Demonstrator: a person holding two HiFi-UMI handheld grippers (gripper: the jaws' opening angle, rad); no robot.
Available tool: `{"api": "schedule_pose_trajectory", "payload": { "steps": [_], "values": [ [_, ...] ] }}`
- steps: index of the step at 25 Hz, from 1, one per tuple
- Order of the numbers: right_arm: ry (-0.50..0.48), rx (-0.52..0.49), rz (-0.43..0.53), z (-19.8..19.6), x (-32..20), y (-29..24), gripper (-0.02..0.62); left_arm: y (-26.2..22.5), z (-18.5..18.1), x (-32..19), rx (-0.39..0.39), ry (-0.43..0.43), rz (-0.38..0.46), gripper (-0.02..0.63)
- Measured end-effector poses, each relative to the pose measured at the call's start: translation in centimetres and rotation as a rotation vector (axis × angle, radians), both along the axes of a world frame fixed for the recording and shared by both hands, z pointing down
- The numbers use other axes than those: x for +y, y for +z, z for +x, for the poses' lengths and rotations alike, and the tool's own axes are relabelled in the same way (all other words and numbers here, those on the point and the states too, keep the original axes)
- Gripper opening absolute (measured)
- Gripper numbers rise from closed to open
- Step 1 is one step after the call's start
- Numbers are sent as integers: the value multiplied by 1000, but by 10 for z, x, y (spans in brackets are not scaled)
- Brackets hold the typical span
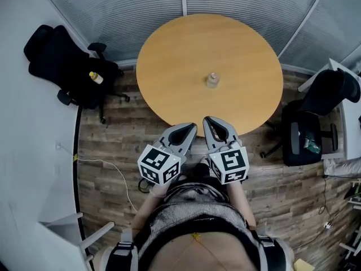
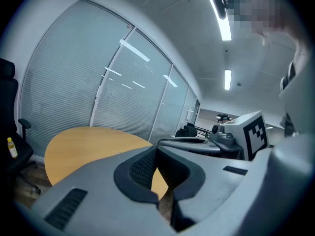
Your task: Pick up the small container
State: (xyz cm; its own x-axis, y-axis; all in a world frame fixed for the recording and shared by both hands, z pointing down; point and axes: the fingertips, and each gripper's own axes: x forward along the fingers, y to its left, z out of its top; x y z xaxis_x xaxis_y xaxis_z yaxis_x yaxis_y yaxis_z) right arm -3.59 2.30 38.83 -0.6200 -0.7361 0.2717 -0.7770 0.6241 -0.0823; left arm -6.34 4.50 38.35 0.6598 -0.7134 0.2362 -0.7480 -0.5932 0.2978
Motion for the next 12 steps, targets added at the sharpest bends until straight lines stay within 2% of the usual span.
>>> {"api": "schedule_pose_trajectory", "payload": {
  "steps": [12],
  "values": [
    [-11, 1, 22, 37, -20, -4, 21, -3, 36, -23, 5, -11, 21, 5]
  ]
}}
